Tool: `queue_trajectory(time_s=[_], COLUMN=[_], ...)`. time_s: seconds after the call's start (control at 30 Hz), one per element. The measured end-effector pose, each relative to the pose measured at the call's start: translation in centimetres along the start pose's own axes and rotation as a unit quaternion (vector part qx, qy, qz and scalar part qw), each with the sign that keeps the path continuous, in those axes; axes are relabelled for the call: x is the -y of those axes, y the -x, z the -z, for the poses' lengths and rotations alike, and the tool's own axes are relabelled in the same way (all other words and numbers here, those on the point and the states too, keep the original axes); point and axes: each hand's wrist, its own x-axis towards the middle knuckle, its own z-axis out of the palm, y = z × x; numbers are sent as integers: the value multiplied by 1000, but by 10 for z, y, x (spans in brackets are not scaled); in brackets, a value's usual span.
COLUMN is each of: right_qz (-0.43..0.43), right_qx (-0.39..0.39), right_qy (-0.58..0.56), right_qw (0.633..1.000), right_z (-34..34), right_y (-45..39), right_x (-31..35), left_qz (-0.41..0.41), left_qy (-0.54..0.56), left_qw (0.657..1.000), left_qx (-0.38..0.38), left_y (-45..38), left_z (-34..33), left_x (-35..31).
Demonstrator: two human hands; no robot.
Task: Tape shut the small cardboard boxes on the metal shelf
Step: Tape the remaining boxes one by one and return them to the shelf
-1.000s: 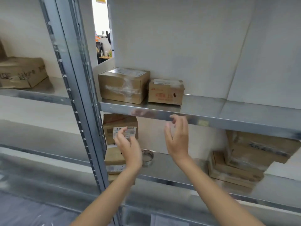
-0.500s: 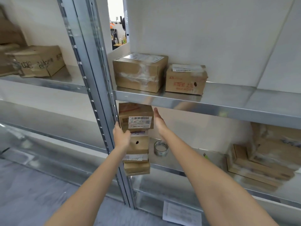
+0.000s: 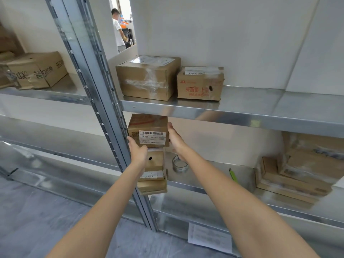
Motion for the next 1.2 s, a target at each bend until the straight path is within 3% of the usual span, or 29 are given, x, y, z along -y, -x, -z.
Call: queue_trajectory(time_s=[0.13,0.23,0.43,0.67,0.9,1.2], right_qz=[11,-42,-83,-55,-47,-9], right_qx=[-52,-90,-50,-78,-72,-150], right_qy=[-16,-48,-123,-177,-155,-147], right_qw=[998,994,988,980,984,978], right_z=[0,-4,-13,8,56,123], right_y=[3,2,-6,-6,19,54], right_x=[-4,-7,-9,-17,-26,-48], left_qz=[-13,-30,-25,1,1,4], left_qy=[-23,-18,-13,45,91,127], left_qw=[1000,999,1000,999,992,977], left_qx=[2,1,-11,-8,84,172], left_y=[6,14,14,18,38,61], left_z=[2,2,18,21,-18,-94], left_x=[-2,0,5,1,-9,-2])
